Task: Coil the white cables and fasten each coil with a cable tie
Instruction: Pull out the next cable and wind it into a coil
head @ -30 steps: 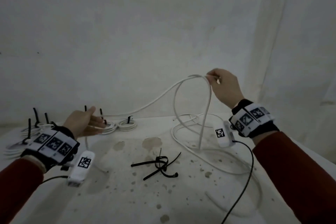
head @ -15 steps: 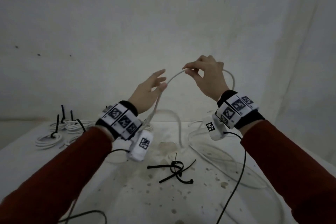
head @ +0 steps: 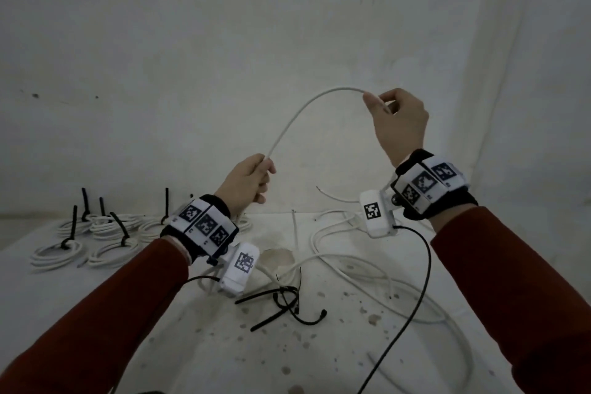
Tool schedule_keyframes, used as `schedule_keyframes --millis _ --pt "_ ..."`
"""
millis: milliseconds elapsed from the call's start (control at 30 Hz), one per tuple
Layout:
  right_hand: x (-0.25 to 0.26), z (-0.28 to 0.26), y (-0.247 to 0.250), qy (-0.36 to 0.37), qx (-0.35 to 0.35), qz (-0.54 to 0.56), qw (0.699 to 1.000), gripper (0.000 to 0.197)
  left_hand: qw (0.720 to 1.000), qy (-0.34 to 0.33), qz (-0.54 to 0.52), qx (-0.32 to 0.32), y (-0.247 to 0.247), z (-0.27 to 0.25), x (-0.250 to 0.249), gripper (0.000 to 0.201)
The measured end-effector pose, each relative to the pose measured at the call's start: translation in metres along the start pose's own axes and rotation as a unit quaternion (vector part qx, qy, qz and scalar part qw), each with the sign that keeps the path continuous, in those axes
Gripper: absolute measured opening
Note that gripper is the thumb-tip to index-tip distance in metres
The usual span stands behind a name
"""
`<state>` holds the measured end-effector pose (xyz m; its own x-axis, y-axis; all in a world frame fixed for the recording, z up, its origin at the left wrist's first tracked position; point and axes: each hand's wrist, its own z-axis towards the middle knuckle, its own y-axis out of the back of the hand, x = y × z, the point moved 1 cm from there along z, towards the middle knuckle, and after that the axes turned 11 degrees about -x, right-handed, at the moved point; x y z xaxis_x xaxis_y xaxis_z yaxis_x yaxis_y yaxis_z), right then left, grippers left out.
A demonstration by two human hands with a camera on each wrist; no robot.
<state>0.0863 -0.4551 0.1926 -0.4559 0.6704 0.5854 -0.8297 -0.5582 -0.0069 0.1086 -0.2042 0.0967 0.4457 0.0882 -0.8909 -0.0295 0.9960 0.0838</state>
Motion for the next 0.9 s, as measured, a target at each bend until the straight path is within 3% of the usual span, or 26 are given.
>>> schedule_keyframes --millis 167,300,433,500,600,633,700,800,900 --pt "-0.019 -0.023 0.007 -0.057 0.137 0.046 0.988 0.036 0.989 -0.050 -0.047 -0.132 0.032 0.019 -0.026 0.028" --pt "-0.034 -0.052 0.022 -0.114 0.301 0.113 0.940 0.032 0.969 -0.064 -0.056 -0.232 0.068 0.034 -0.044 0.030" --pt "-0.056 -0.067 0.039 -0.094 0.322 0.085 0.938 0.041 0.944 -0.048 -0.046 -0.323 0.111 0.041 -0.047 0.030" --pt "-0.063 -0.065 0.044 -0.125 0.319 0.112 0.933 0.040 0.947 -0.038 0.001 -0.318 0.124 0.038 -0.040 0.029" --pt "-0.059 -0.056 0.042 -0.258 0.323 0.288 0.864 0.020 0.953 -0.033 0.129 -0.273 0.130 0.027 -0.026 0.023" --pt "-0.054 -0.055 0.041 -0.270 0.316 0.318 0.852 0.021 0.951 -0.038 0.180 -0.248 0.130 0.022 -0.022 0.018" --pt "-0.039 -0.054 0.040 -0.241 0.307 0.336 0.857 0.029 0.940 -0.037 0.286 -0.184 0.123 0.011 -0.018 0.003" --pt "-0.007 -0.057 0.035 -0.179 0.322 0.352 0.860 0.027 0.926 -0.057 0.351 -0.126 0.110 -0.002 -0.016 0.029" --pt "0.018 -0.061 0.026 -0.160 0.348 0.361 0.850 0.027 0.932 -0.093 0.307 -0.167 0.100 -0.006 -0.020 0.088"
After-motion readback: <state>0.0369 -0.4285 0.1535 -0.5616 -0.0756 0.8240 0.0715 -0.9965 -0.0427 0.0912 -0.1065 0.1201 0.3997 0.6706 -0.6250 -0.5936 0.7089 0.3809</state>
